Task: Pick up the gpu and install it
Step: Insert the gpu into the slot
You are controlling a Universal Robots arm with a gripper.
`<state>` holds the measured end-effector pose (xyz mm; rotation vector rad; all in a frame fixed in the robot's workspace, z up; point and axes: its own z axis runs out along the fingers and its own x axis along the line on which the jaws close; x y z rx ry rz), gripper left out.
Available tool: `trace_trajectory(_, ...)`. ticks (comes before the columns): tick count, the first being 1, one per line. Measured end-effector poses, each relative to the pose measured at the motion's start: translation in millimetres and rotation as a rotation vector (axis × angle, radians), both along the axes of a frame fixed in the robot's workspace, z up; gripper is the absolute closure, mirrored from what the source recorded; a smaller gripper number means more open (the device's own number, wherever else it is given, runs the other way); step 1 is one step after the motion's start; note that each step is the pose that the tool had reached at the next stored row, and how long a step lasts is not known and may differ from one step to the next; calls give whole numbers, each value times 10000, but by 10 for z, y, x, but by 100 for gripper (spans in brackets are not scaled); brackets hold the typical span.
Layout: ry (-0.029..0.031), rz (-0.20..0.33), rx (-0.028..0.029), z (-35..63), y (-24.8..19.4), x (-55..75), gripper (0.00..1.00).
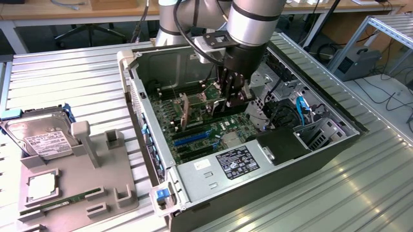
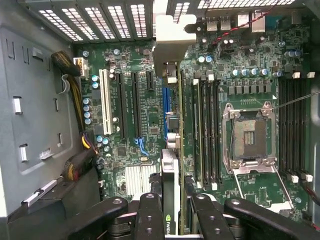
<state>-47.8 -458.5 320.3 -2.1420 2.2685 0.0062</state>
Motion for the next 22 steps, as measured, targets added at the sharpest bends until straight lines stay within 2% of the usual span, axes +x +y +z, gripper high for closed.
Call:
trace_trajectory(7, 1, 0, 0, -8, 0, -115, 73)
trace_trajectory(10, -19, 0, 25, -9, 0, -214, 73)
trace_trajectory(13, -35, -8, 42, -14, 0, -246, 73)
trace_trajectory(15, -34, -23, 10, -81, 0, -282, 73)
trace_trajectory(18, -33, -36, -51, -133, 0, -293, 73)
trace_trajectory(21, -27, -37, -60, -135, 0, -293, 73)
trace_trajectory(22, 46, -40, -69, -135, 0, -290, 73)
